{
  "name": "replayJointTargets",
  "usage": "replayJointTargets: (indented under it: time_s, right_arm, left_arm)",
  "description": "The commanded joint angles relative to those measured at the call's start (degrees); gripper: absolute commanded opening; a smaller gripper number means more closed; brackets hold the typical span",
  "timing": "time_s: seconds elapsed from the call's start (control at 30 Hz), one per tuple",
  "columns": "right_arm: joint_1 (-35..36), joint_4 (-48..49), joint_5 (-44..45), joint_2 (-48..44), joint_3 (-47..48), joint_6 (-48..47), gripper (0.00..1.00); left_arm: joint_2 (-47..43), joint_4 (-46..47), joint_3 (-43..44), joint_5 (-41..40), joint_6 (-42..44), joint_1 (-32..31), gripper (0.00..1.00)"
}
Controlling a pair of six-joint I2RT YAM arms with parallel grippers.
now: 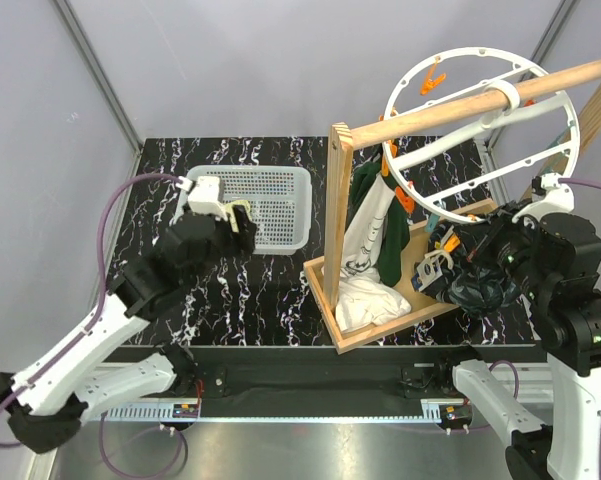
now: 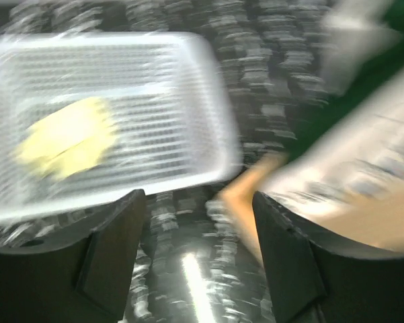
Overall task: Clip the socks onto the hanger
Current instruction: Pick up the sock from the bin.
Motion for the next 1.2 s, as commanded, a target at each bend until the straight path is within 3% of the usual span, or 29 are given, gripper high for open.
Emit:
replayJointTargets:
  time_s: [0.0, 0.1, 0.27, 0.37, 0.57, 0.67, 0.97, 1.17]
  right_arm:
    - [-0.29, -1.05, -1.21, -0.39, -1.21, -1.12, 0.0]
    - [-0.29, -0.44, -1.48, -0.3, -1.83, -1.21, 0.0]
    - [-0.29, 0.44, -2.97, 0.05, -2.09, -1.03, 0.0]
    - [-0.29, 0.53, -3.32, 0.4, -2.09, -1.56, 0.0]
    - [-0.29, -0.09, -3.15, -0.12, -1.92, -2.44, 0.0]
    - [-0.29, -0.18, -3.06, -0.39, -1.92, -2.7, 0.0]
    - [-0.2, 0.35, -3.94, -0.65, -2.71, -2.96, 0.0]
    - [-0.29, 0.79, -4.64, -0.56, -3.06, -3.4, 0.0]
  left_arm:
    - [3.39, -8.23, 0.22, 2.01, -5.07, 12.37, 0.72]
    - [9.8, -9.9, 3.47, 6.32, -5.77, 22.57, 0.77]
    - [20.18, -13.32, 12.41, 9.67, -12.43, 35.04, 0.99]
    - [29.49, -17.35, 18.47, 9.32, -20.17, 39.45, 0.99]
    - [51.01, -28.08, 33.08, 9.94, -26.6, 42.8, 0.97]
    - [56.91, -25.29, 36.17, 10.81, -28.01, 42.89, 0.89]
    - [63.61, -25.02, 37.93, 8.45, -39.86, 43.07, 0.81]
    - [68.18, -27.92, 40.21, 4.05, -46.29, 43.16, 0.81]
